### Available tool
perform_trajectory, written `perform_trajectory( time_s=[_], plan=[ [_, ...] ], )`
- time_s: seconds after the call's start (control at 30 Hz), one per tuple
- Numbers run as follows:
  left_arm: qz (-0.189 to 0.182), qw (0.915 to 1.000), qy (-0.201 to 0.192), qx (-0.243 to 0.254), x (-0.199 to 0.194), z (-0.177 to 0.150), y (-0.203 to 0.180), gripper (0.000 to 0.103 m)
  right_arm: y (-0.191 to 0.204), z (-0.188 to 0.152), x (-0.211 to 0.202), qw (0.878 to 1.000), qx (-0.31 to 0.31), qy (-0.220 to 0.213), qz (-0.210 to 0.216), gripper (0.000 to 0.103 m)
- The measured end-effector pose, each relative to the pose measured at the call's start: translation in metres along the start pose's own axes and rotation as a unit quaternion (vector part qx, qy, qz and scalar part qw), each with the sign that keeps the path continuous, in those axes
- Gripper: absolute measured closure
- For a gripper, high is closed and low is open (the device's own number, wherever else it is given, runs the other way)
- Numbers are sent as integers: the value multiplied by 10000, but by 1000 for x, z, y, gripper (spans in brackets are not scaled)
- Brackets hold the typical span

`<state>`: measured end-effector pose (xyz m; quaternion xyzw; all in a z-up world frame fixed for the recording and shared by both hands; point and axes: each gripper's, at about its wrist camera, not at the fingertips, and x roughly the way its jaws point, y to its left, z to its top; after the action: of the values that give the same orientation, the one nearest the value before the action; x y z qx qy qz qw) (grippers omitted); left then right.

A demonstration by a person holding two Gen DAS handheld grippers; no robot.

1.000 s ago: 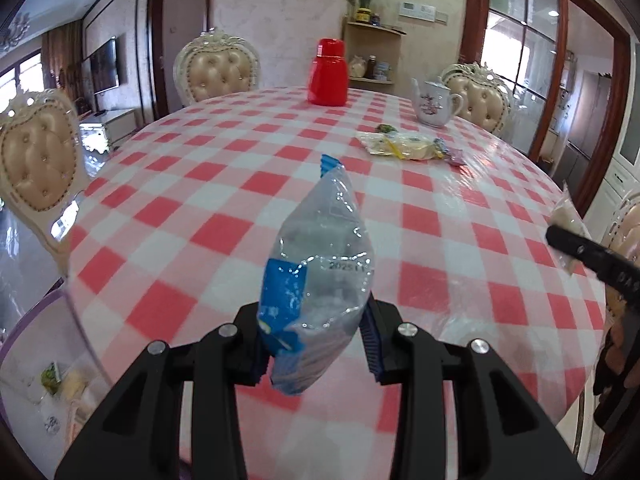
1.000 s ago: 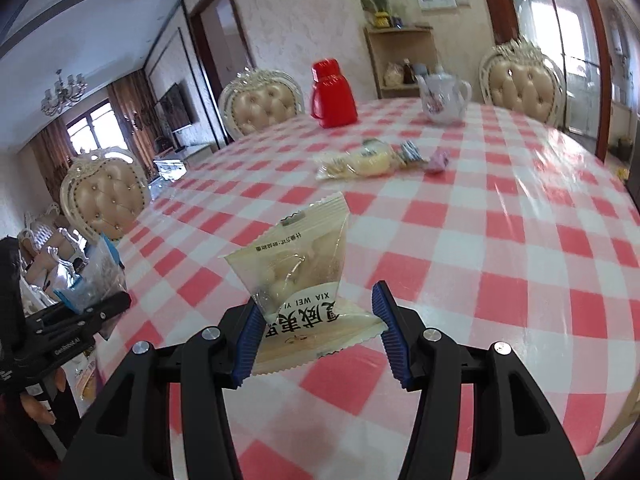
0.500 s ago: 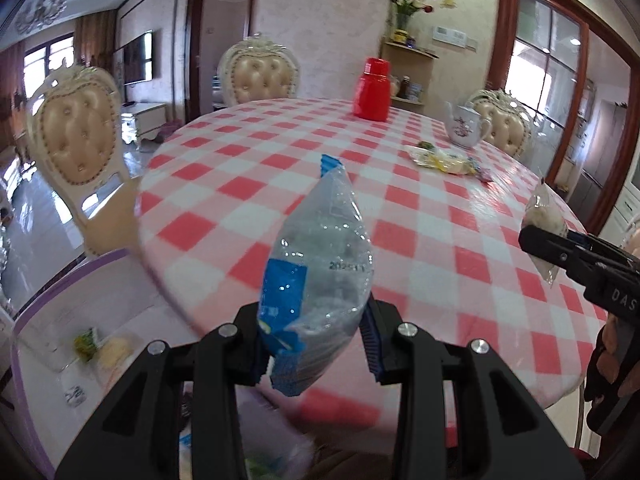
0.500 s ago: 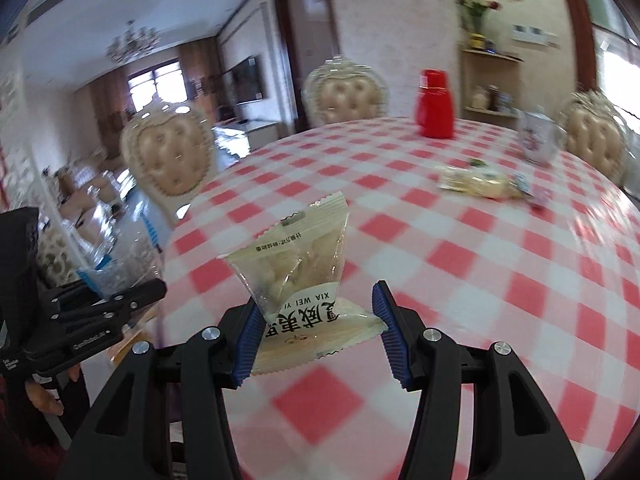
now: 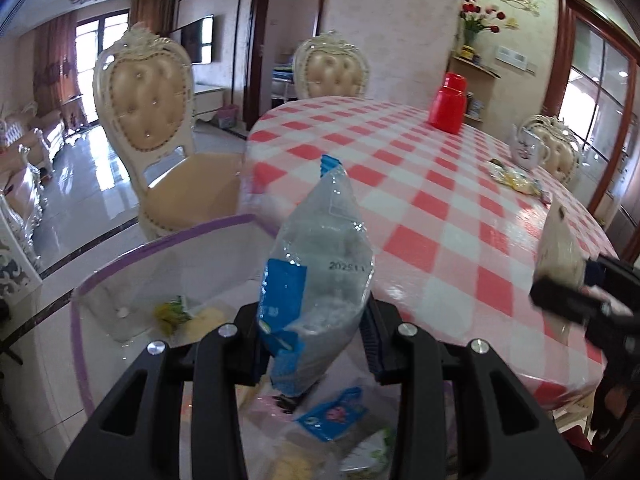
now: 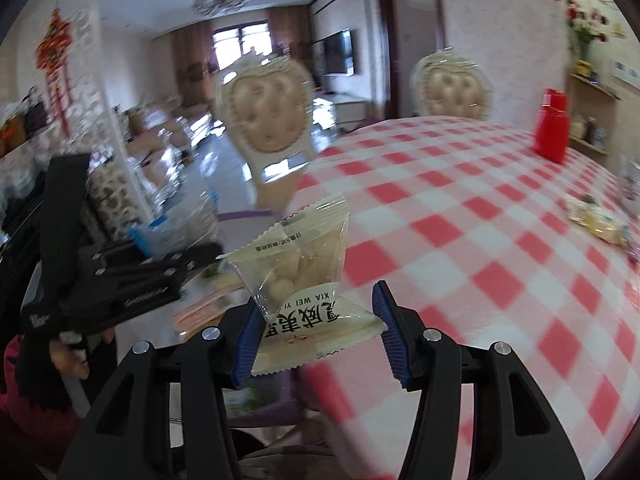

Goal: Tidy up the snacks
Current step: 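Move both held packs over the clear box and open both tools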

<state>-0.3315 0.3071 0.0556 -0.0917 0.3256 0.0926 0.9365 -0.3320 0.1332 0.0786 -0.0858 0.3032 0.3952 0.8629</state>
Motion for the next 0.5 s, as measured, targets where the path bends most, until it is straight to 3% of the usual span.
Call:
perform_trajectory(
  time_s=[0.4, 0.5],
  plan=[
    [776, 9963, 367, 13, 9, -4, 50, 65, 79, -13, 54, 9904, -932, 783, 650, 50],
    [1076, 9932, 437, -9, 11, -6, 61, 59, 96, -24, 67, 9849, -1131, 1005, 840, 49]
  ],
)
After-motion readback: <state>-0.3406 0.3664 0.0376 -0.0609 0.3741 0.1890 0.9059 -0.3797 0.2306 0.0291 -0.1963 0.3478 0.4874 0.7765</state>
